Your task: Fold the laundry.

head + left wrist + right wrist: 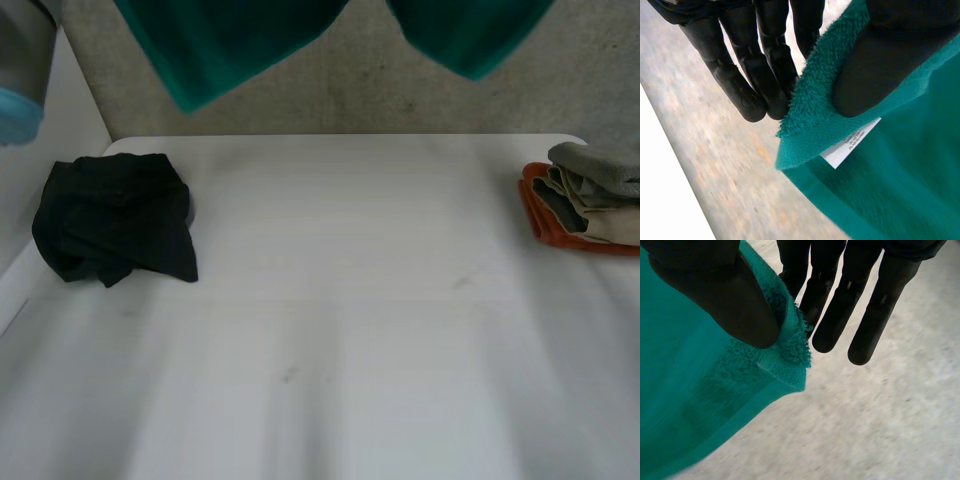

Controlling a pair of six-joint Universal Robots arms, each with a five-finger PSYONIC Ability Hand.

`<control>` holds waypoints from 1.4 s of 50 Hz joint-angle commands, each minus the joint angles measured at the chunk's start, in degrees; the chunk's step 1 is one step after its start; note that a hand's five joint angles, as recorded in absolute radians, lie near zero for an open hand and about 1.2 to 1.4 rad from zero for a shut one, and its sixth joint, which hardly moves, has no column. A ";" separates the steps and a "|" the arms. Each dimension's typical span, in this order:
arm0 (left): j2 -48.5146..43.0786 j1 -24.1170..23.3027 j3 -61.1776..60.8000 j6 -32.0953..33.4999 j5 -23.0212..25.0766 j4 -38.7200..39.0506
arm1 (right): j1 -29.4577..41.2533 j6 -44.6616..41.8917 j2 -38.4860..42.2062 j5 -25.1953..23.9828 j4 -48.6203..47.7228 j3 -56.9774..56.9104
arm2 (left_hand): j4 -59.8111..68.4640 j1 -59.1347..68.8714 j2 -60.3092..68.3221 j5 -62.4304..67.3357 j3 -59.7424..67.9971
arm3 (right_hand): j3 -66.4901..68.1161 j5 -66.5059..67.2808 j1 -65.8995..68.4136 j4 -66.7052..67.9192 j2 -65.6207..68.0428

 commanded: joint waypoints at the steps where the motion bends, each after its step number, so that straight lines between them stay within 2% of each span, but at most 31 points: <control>1: 0.94 0.50 -14.09 0.41 0.03 -1.92 | -0.06 -1.47 0.60 -7.45 4.02 10.45 | 11.35 14.82 11.34 13.70 12.20 | 11.90 12.38 15.47 11.53 12.95; 5: 0.94 0.58 -22.88 1.20 0.56 -1.40 | -0.50 -4.01 2.62 -10.79 5.69 16.52 | 11.35 14.82 11.34 13.70 12.20 | 11.90 12.38 15.47 11.53 12.95; 9: -1.16 0.85 -32.71 3.74 3.01 -0.43 | -1.03 -9.09 6.56 -13.86 8.06 23.01 | 11.35 14.82 11.34 13.70 12.20 | 11.90 12.38 15.47 11.53 12.95; 15: -6.96 1.37 -40.47 9.98 5.92 0.28 | -1.65 -16.84 12.63 -15.54 11.49 27.69 | 11.35 14.82 11.34 13.70 12.20 | 11.90 12.38 15.47 11.53 12.95; 20: -9.96 2.43 -42.40 15.44 4.69 -0.60 | -2.88 -22.29 15.89 -15.28 14.30 28.57 | 10.03 13.50 10.02 12.38 10.89 | 11.90 12.38 15.47 11.53 12.95; 23: -9.00 2.87 -43.02 17.37 3.72 -1.57 | -3.67 -23.00 15.89 -15.28 16.15 28.40 | -9.59 -6.12 -9.60 -7.24 -8.74 | 11.90 12.38 15.47 11.53 12.95; 24: -8.04 2.78 -43.28 17.46 3.72 -1.92 | -3.93 -22.74 15.55 -15.28 16.76 28.39 | -22.65 -19.18 -22.66 -20.30 -21.79 | 11.90 12.38 15.47 11.53 12.95; 25: -7.42 2.69 -43.55 17.46 3.72 -2.10 | -4.02 -22.48 15.19 -15.28 16.86 28.39 | -27.28 -23.81 -27.29 -24.93 -26.42 | 11.90 12.38 15.47 11.53 12.95; 32: -1.36 0.77 -47.49 17.20 3.81 -1.66 | -4.55 -20.19 13.00 -15.19 17.12 29.01 | -42.43 -38.96 -42.44 -40.08 -41.57 | 11.90 12.38 15.47 11.53 12.95; 41: 4.71 -1.17 -56.37 17.73 1.79 0.36 | -5.43 -20.19 12.82 -14.22 17.21 28.75 | -39.28 -35.81 -39.29 -36.93 -38.43 | 11.90 12.38 15.47 11.53 12.95; 42: 5.33 -1.09 -57.25 17.81 1.62 0.71 | -5.51 -20.19 12.90 -14.22 17.21 28.75 | -36.27 -32.80 -36.28 -33.92 -35.41 | 11.90 12.38 15.47 11.53 12.95; 43: 6.46 -1.00 -58.91 18.16 1.44 1.06 | -5.43 -20.36 12.91 -14.22 17.21 28.75 | -26.41 -22.94 -26.42 -24.06 -25.56 | 11.90 12.38 15.47 11.53 12.95; 45: 7.35 -0.91 -60.15 18.52 1.35 1.15 | -5.43 -20.45 12.91 -14.22 17.21 28.83 | -18.78 -15.31 -18.79 -16.43 -17.92 | 11.90 12.38 15.47 11.53 12.95; 48: 8.23 -0.21 -62.26 19.31 1.00 0.63 | -5.34 -20.63 12.73 -14.22 17.12 28.92 | -11.20 -7.73 -11.21 -8.85 -10.34 | 11.90 12.38 15.47 11.53 12.95; 52: 7.88 0.85 -63.59 19.92 0.56 -1.39 | -5.08 -20.80 12.73 -14.22 17.12 29.10 | -7.81 -4.34 -7.82 -5.46 -6.96 | 11.90 12.38 15.47 11.53 12.95; 55: 6.74 1.55 -63.50 19.66 0.82 -2.88 | -4.99 -20.80 12.73 -14.22 17.12 29.10 | -10.15 -6.68 -10.16 -7.80 -9.29 | 11.90 12.38 15.47 11.53 12.95; 59: 4.11 2.16 -61.58 19.57 3.01 -2.54 | -4.81 -20.80 12.91 -14.22 17.12 29.10 | -29.96 -26.49 -29.97 -27.61 -29.10 | 11.90 12.38 15.47 11.53 12.95; 63: 1.65 2.17 -58.42 19.49 4.34 -1.75 | -4.81 -20.98 12.73 -14.22 17.12 29.53 | -38.57 -35.10 -38.58 -36.22 -37.71 | 11.90 12.38 15.47 11.53 12.95; 70: -1.61 0.32 -52.61 18.17 4.25 0.27 | -4.99 -21.51 12.29 -14.22 17.03 29.98 | -40.61 -37.14 -40.62 -38.26 -39.76 | 11.90 12.38 15.47 11.53 12.95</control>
